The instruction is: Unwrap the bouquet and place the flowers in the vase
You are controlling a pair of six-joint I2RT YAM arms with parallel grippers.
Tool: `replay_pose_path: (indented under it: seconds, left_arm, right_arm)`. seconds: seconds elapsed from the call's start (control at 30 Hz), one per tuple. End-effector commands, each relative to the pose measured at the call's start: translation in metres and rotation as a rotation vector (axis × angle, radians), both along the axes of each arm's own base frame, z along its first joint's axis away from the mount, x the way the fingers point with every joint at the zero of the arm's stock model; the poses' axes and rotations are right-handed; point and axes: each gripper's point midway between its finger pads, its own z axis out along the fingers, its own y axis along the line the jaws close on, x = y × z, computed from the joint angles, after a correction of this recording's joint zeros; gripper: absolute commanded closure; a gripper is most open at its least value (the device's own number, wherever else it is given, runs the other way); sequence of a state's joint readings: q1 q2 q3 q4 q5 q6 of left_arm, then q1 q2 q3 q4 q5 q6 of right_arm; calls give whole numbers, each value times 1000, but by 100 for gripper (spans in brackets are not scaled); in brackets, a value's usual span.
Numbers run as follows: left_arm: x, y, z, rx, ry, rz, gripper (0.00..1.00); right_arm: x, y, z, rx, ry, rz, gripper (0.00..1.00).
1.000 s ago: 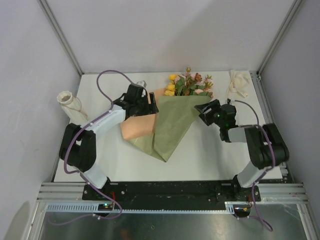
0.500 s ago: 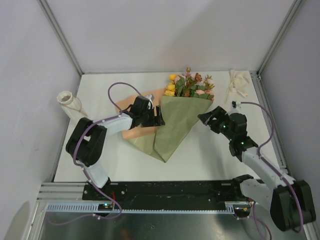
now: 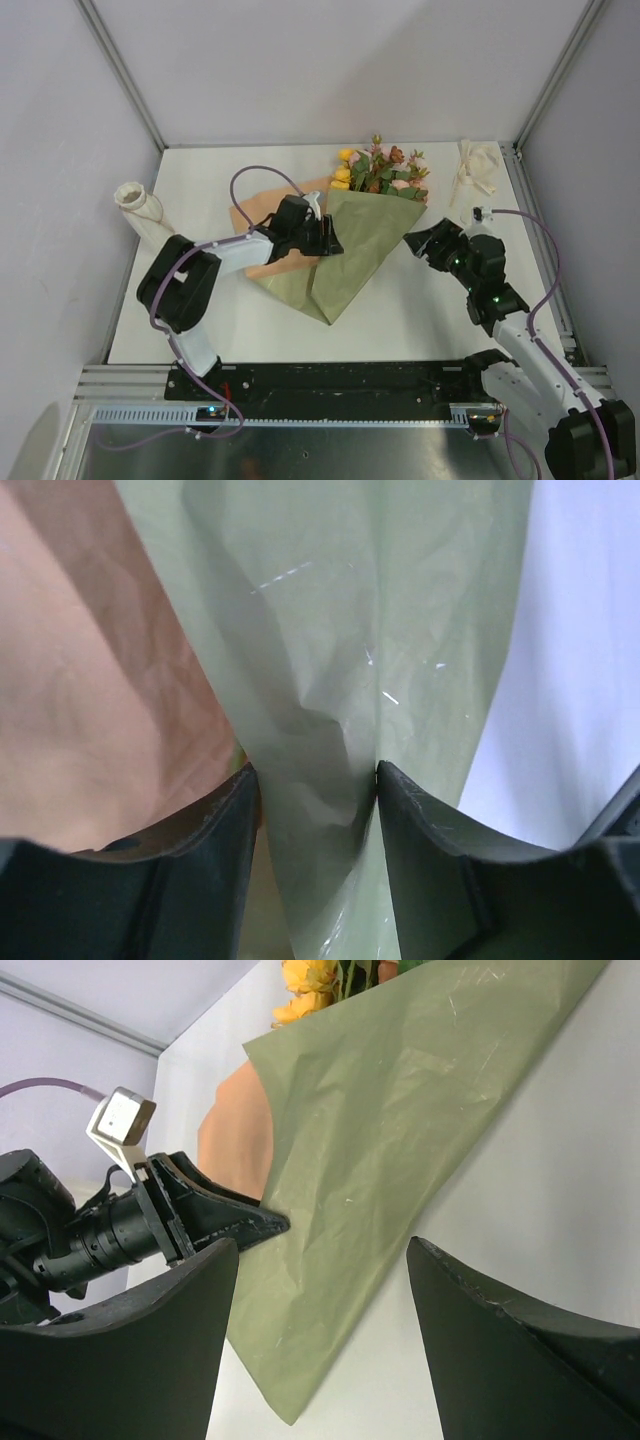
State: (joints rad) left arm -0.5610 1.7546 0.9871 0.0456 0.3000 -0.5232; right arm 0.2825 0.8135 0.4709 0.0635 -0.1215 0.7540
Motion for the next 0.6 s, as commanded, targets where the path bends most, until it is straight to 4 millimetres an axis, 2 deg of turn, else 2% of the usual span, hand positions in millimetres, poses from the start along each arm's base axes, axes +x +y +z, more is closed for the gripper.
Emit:
replay_pose_path:
  seconds: [0.0, 0.1, 0.33, 0.47, 0.57]
  left_arm:
    - [-15, -22, 27, -72, -58, -87, 46]
    - [-24, -31, 41, -83, -92, -115, 46]
    - [-55, -70, 78, -138, -154, -213, 38]
    - [-75, -96, 83, -156, -150, -271, 34]
    - [-93, -116, 75, -154, -127, -320, 33]
  right_arm:
    - [-3, -2, 11, -14, -52, 0, 26]
    - [-6, -3, 16, -15, -66, 1, 25]
    - [-14, -10, 33, -14, -72, -23, 26]
    - [-20, -18, 49, -25, -68, -53, 25]
    - [-27, -24, 61, -29, -78, -76, 26]
